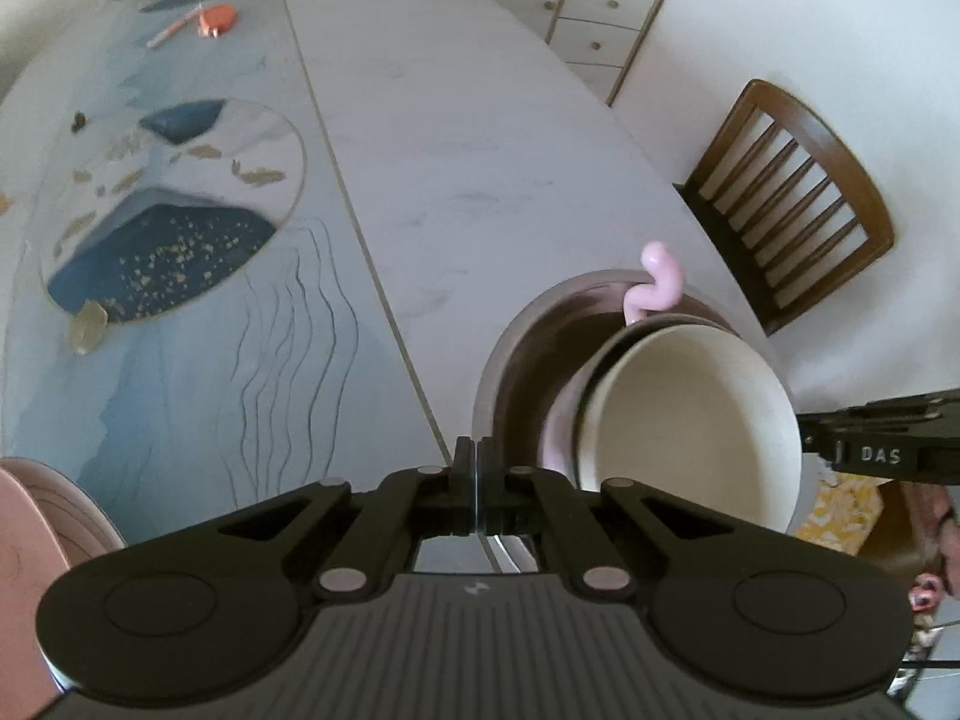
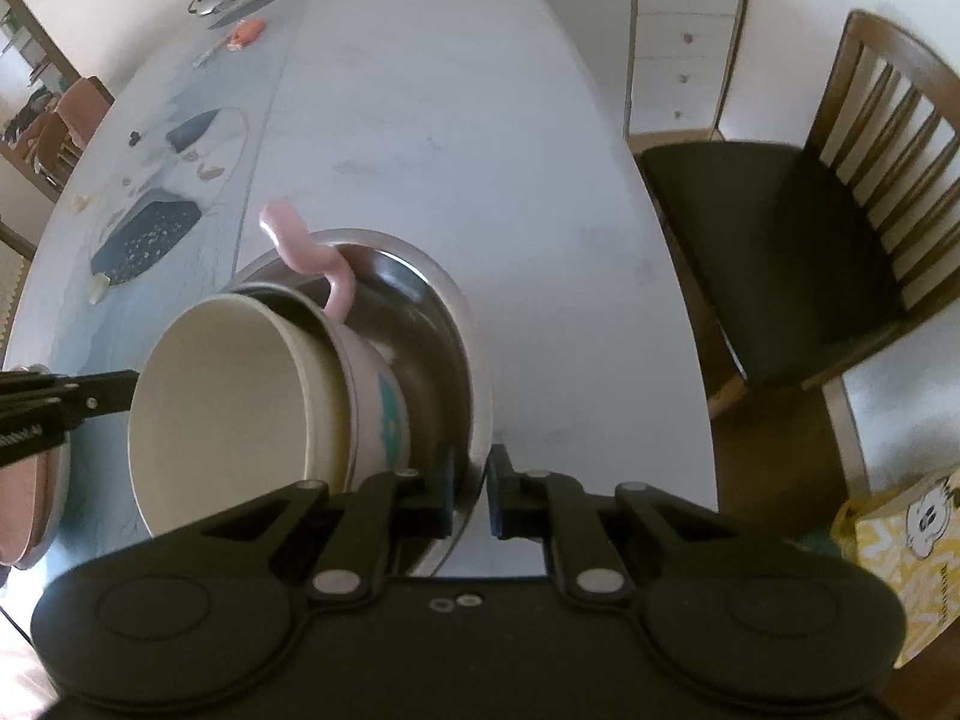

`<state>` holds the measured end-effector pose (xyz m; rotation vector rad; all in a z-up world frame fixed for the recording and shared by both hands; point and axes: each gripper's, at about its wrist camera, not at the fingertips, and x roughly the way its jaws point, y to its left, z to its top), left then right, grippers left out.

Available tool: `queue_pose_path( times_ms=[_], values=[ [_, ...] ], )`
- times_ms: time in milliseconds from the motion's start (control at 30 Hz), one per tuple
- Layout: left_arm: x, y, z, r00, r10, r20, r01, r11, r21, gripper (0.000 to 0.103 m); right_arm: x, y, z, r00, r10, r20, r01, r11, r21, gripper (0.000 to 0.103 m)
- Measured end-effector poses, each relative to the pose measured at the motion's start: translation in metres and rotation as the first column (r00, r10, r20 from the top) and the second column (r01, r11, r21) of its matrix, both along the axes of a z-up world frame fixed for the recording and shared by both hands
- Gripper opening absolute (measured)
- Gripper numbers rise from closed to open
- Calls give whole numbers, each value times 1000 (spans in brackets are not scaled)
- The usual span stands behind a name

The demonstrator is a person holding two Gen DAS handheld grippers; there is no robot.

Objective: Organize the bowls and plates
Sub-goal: 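Carry the nested bowl stack with both grippers to the pink bear plate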

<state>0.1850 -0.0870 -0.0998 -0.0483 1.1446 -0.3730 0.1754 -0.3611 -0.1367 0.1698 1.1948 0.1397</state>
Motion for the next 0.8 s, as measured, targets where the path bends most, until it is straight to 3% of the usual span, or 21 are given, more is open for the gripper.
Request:
queue_pose_path(
  times_ms=[200,333,467,733,800],
  values=[
    [11,10,-9,998,14,-53,-18,997,-81,4,0,-4,-2,1000,-4,-7,4,1000,24,11],
    [17,9,-19,994,20,-105,-29,996,-86,6,1,-6,-3,1000,-4,-11,4,999,33,11],
    [20,9,-25,993,33,-113,-43,995,-88,24,1,-7,-5,1000,-3,-16,4,999,39,12],
    [24,-2,-33,992,29,-120,-37,997,-67,24,2,-9,-7,1000,-8,-21,9,999,50,12],
    [23,-5,-33,993,25,-116,-33,997,-63,18,2,-9,-7,1000,-11,-23,12,999,52,12]
  ],
)
